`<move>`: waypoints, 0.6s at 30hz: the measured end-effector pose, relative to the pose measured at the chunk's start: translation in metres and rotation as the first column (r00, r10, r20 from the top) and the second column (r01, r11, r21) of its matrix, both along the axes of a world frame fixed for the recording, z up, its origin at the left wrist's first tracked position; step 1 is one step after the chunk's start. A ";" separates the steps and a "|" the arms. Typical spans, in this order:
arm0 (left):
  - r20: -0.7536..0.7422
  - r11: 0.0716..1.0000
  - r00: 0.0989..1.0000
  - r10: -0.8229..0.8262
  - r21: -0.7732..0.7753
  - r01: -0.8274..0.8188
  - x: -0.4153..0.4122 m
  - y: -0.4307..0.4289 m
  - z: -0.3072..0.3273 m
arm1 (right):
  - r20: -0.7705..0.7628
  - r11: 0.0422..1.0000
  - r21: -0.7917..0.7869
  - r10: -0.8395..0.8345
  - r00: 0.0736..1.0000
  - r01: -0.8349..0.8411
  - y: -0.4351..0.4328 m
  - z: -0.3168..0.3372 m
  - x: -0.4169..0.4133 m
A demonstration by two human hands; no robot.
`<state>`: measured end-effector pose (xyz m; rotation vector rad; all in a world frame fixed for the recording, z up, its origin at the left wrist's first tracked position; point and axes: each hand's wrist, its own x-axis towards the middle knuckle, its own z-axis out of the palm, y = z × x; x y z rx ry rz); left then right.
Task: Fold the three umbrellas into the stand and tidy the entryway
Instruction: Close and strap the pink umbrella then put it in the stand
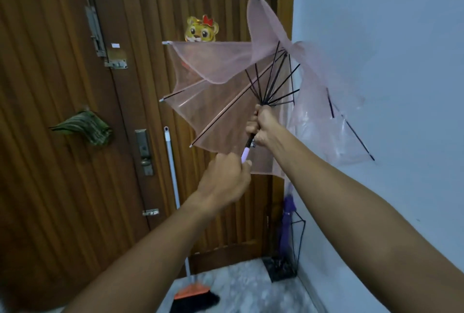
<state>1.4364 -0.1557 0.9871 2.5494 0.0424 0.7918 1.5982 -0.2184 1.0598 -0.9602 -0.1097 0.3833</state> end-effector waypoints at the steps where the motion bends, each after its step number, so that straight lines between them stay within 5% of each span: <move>1: -0.023 0.999 1.000 -0.020 -0.031 0.019 0.002 -0.001 0.000 | -0.009 1.000 0.003 0.013 1.000 -0.013 -0.001 -0.003 0.002; 18: -0.079 0.993 0.994 0.074 -0.086 -0.080 0.031 -0.010 -0.038 | -0.047 0.983 -0.098 0.152 0.987 -0.156 -0.016 -0.069 -0.022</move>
